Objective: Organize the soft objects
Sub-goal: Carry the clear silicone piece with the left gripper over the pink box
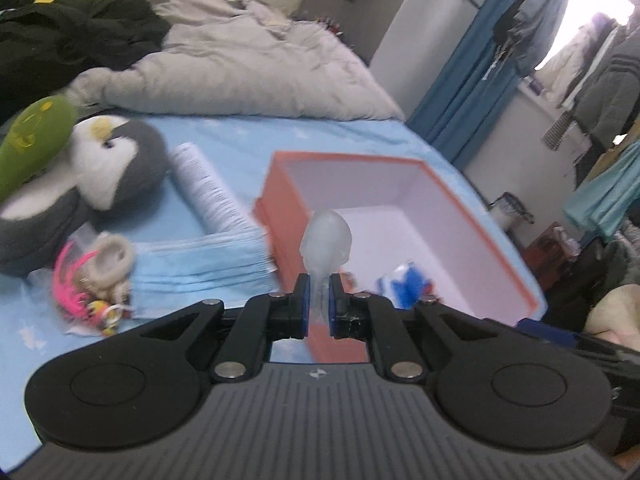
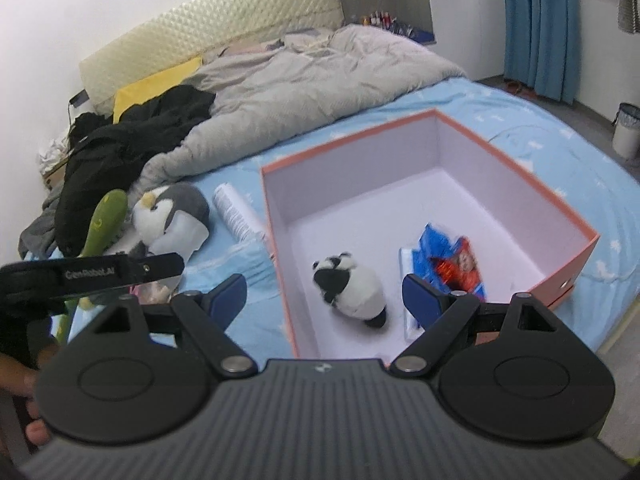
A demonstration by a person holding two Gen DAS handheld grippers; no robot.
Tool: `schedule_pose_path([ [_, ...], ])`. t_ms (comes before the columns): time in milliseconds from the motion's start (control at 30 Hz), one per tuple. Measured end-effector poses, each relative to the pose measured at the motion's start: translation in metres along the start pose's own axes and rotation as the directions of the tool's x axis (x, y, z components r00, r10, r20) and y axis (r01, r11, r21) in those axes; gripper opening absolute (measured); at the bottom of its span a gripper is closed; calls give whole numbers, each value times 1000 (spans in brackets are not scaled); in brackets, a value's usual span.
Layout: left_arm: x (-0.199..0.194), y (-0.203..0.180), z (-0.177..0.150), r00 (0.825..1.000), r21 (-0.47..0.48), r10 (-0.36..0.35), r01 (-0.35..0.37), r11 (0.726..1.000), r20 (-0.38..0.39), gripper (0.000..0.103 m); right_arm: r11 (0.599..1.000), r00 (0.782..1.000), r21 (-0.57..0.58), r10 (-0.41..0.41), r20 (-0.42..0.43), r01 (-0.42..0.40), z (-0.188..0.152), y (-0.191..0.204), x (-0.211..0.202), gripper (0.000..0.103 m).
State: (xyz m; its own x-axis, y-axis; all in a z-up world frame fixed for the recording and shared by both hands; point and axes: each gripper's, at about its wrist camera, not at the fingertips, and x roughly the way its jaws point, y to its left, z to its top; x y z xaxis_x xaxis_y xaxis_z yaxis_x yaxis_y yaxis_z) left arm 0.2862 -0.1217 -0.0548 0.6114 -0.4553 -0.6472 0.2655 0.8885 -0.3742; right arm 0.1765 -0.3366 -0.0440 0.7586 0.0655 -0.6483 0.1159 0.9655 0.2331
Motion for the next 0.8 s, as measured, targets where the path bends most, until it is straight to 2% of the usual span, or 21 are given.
schedule_pose_path([
  [233, 18, -40, 6, 997, 6, -71, 71, 997, -26, 11, 999, 999, 8, -45, 28, 45, 14, -26, -6, 87],
  [433, 54, -62, -11, 989, 8, -93, 95, 995, -117, 11, 996, 997, 40, -82, -2, 82, 10, -55, 5, 87],
  [633, 89, -70, -28, 976, 6, -93, 96, 995, -198, 11, 994, 995, 69, -87, -54, 90, -1, -76, 24, 87],
  [800, 105, -71, -29, 973, 14, -51, 56, 998, -226, 20, 994, 995, 70, -82, -63, 86, 2, -85, 33, 87],
])
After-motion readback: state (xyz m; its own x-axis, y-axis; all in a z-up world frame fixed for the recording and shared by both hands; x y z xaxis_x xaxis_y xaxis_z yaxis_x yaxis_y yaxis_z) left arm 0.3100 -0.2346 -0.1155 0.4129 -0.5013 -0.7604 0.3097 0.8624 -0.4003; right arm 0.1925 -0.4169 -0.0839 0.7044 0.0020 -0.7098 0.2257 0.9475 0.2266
